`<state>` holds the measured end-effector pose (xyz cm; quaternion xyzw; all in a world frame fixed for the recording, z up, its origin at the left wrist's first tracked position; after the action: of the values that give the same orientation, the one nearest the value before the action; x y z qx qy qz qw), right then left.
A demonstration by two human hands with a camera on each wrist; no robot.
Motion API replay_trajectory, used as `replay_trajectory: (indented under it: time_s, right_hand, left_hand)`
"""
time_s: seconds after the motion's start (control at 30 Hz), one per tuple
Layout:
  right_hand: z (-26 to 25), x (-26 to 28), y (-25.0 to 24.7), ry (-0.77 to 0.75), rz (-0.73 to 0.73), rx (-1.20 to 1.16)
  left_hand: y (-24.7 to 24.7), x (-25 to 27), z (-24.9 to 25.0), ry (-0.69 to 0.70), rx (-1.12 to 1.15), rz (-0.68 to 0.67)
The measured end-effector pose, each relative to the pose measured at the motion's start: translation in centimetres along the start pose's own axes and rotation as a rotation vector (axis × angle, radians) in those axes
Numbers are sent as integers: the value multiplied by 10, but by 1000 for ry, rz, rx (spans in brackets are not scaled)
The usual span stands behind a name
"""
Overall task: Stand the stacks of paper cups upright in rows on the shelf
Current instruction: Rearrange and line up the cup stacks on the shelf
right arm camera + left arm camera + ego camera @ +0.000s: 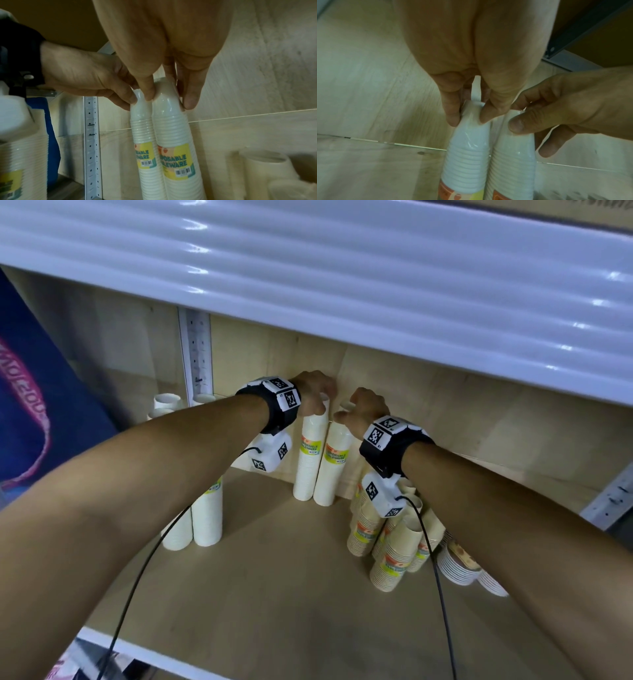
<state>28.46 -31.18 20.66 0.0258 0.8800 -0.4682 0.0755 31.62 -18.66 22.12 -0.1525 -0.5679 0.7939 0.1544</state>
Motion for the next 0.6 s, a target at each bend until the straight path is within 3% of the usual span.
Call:
replay_trajectory:
  time_s: [0.33,0.6]
  right_hand:
    - [2,-5,-1,4,5,11]
    - [-10,2,-18,-10,78,101]
  left_hand:
    - [1,1,-1,-26,32,1]
    - [-38,31,9,-73,25,92]
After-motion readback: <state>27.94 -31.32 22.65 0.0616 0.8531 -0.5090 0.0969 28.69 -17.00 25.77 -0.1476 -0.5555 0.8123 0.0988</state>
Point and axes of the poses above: each hand's wrist, its own x-axis away from the middle knuckle, its own y-axis out of the palm, z = x × y, the point moved 8 cm from there along -x, towards the middle knuckle, and after that the axes turned 6 degrees about -z, right-handed, at the moved point
